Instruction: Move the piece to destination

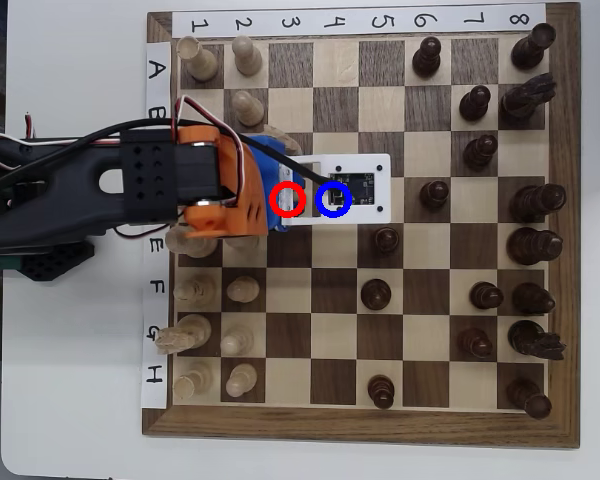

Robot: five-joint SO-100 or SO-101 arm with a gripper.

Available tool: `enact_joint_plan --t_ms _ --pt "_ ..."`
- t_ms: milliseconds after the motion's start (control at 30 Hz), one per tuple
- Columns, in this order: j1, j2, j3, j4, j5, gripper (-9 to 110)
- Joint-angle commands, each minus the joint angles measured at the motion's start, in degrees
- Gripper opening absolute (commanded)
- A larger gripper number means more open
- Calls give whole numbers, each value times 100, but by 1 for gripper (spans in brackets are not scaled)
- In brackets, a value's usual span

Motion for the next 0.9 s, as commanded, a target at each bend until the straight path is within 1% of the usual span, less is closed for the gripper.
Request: enact_joint_plan --t_ms 0,500,867 --pt "211 422 -976 264 2338 0" --pt "457 826 -1424 677 2180 0" --pt "483 1441 -2162 1529 2092 0"
